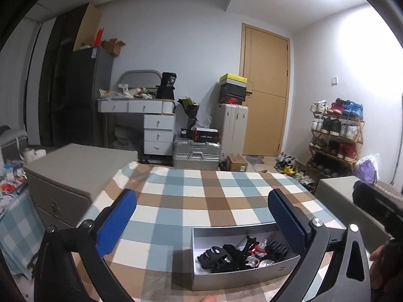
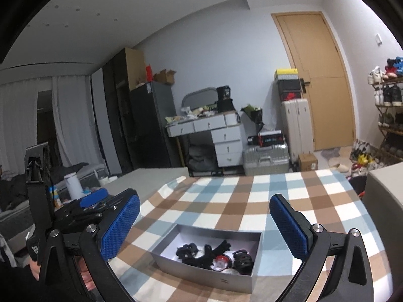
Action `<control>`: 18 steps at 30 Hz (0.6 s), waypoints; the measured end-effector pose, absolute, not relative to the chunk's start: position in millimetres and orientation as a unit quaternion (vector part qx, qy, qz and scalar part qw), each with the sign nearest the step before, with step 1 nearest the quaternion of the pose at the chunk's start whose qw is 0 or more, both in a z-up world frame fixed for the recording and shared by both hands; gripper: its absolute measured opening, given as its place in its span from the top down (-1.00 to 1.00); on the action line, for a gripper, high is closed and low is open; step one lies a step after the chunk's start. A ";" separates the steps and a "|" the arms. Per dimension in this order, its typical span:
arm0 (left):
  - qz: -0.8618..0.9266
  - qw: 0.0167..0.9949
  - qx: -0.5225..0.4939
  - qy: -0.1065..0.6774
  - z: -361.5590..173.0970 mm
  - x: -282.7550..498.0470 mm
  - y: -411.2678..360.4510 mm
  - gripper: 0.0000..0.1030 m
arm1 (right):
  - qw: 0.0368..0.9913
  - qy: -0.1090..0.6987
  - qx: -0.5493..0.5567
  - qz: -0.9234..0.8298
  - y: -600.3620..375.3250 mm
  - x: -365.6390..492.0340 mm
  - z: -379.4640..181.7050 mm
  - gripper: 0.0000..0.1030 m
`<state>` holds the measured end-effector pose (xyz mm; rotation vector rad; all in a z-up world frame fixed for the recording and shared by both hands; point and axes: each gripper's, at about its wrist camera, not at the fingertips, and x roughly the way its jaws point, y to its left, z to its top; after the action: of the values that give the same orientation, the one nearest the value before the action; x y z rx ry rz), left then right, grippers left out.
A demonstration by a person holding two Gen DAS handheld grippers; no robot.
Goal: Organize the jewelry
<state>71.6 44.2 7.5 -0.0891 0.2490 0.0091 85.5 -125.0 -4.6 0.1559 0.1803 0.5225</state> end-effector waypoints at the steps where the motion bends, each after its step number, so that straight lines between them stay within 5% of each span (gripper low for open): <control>1: 0.007 0.992 -0.044 0.122 7.2 70.1 44.3 -0.97 | 0.960 0.086 0.076 0.255 -125.6 83.4 -4.8 -1.00; 18: 0.058 0.993 -0.013 0.105 -28.7 65.0 48.6 -0.97 | 0.980 0.036 -0.003 0.196 -115.1 57.6 -33.6 -1.00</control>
<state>65.0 48.6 -28.7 -0.0257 0.2103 0.1171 57.6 -115.1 -33.6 -0.0067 0.0731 0.3937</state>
